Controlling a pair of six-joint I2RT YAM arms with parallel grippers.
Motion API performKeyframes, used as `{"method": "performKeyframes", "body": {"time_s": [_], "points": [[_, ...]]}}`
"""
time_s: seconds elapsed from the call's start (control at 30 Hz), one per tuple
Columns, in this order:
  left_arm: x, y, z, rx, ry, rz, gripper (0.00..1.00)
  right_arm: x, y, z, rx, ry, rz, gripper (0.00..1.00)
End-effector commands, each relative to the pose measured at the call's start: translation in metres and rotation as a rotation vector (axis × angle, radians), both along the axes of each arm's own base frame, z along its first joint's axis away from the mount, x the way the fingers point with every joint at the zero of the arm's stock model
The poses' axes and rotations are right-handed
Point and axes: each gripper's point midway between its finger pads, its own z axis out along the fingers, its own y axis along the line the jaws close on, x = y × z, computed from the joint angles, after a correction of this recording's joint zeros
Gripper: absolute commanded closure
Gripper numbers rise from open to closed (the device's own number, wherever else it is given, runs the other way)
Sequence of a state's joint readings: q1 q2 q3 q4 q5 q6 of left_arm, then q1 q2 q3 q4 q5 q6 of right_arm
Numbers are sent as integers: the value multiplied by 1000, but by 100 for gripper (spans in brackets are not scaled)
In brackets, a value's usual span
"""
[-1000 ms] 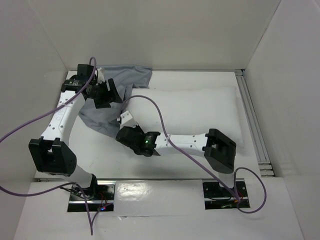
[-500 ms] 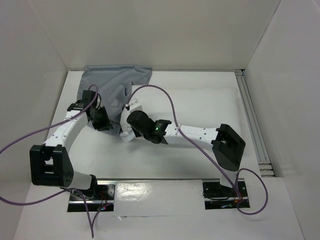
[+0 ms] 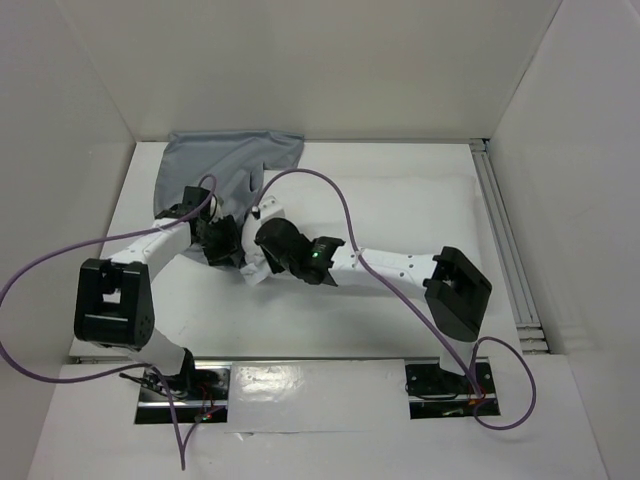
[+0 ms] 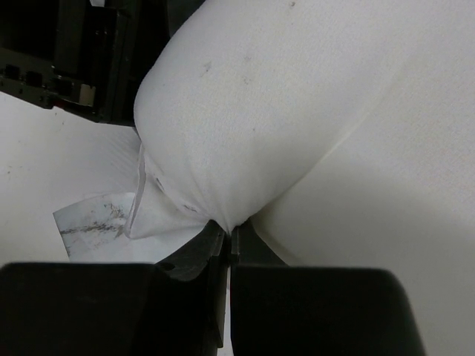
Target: Put the pillow into the pillowcase
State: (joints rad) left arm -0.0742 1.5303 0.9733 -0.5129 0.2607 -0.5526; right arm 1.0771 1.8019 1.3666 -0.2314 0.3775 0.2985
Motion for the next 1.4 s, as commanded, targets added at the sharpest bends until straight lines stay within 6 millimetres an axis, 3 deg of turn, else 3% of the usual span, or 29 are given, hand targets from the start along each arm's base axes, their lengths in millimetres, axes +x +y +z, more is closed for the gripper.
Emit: {"method": "performKeyframes", "body": {"time_s": [0.0,0.07,0.13,0.2,0.23,0.27,0.33,0.47,0.5,0.7,0.77,0.8,0.83,0.93,0.97,1.03,1.07,1.13,1.2,1.3,1.33,1.37], "points": [[14,-8,1,-4,-30,-27,40,8,-1,39,103,-40,-16,100],[16,-7,-3,3,-16,-11,40,7,-1,43,111,-44,-16,100],[16,-7,-8,16,-2,-2,48,11,-5,48,119,-49,-25,100],[15,-1,-13,46,17,25,71,11,-5,48,119,-49,-25,100],[16,2,-12,63,20,44,96,13,-7,52,129,-49,-27,100],[15,4,-9,75,17,50,100,13,-8,50,122,-44,-27,100],[11,7,-3,84,16,64,100,11,-6,45,117,-34,-17,100],[-2,13,36,100,-62,69,100,20,-2,38,77,-11,-27,100],[-10,14,55,98,-109,64,100,23,5,47,95,-22,-26,100],[-44,1,102,21,-216,-10,100,45,15,50,96,-16,-47,100],[-52,-3,106,-2,-215,-34,100,51,24,63,115,-28,-46,100],[-58,-5,107,-13,-205,-41,100,57,23,53,88,-12,-56,100],[-59,-6,108,-21,-204,-46,100,62,28,65,100,-35,-60,100],[-65,-7,110,-27,-212,-59,100,71,31,71,106,-39,-69,100],[-66,-6,106,-22,-206,-67,100,77,32,85,132,-56,-77,100],[-71,-6,103,-17,-199,-74,100,84,31,92,145,-60,-83,100],[-71,-6,103,-17,-199,-74,100,91,31,109,180,-76,-86,100],[-72,-9,105,-35,-200,-95,100,97,35,110,180,-68,-82,100],[-73,-10,107,-40,-212,-107,100,97,42,108,189,-57,-62,100],[-74,-16,120,-58,-234,-138,100,91,58,78,196,13,-13,100],[-74,-16,123,-58,-234,-138,100,88,62,58,176,48,8,100],[-72,-16,134,-60,-271,-138,100,88,63,49,176,65,-3,100]]}}
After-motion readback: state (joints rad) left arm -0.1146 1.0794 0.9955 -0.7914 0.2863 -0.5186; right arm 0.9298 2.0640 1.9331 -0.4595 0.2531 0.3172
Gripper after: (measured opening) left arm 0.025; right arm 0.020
